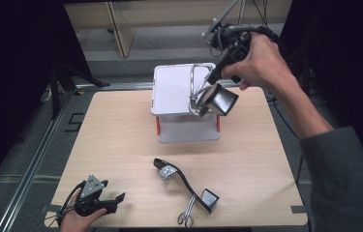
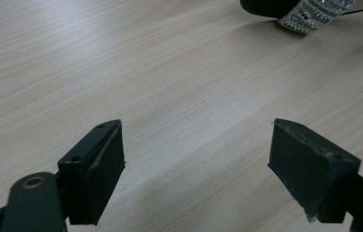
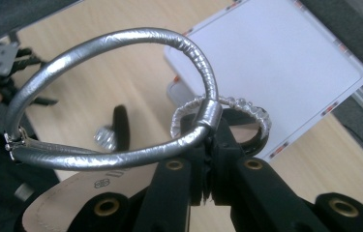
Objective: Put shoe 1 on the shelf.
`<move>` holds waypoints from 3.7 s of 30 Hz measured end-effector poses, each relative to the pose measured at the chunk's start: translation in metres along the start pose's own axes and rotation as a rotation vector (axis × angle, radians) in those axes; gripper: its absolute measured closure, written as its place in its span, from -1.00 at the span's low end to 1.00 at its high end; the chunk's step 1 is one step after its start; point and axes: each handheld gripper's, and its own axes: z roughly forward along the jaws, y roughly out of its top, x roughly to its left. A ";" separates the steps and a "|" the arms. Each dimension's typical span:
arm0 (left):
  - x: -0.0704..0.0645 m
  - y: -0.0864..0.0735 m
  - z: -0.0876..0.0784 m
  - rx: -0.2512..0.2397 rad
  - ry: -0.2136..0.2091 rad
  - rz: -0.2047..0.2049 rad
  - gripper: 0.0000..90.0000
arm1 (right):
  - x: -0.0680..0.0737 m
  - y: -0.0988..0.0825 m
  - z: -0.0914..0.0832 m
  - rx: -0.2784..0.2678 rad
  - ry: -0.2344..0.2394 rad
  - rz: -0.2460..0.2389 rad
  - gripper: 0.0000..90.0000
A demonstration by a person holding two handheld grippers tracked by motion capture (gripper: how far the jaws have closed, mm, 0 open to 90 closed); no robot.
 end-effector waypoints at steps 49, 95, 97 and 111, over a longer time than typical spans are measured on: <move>-0.008 -0.001 -0.001 0.000 -0.006 0.029 -0.56 | -0.073 0.084 0.175 -0.144 -0.128 0.163 0.95; -0.011 -0.001 0.003 0.030 -0.002 0.058 -0.56 | 0.006 -0.086 0.133 -0.144 -0.030 0.045 0.02; -0.011 -0.001 0.003 0.027 -0.004 0.055 -0.56 | 0.019 -0.100 0.135 -0.142 -0.021 0.033 -0.01; -0.010 -0.001 0.004 0.030 -0.003 0.048 -0.56 | 0.062 -0.178 0.180 -0.162 0.112 0.062 -0.12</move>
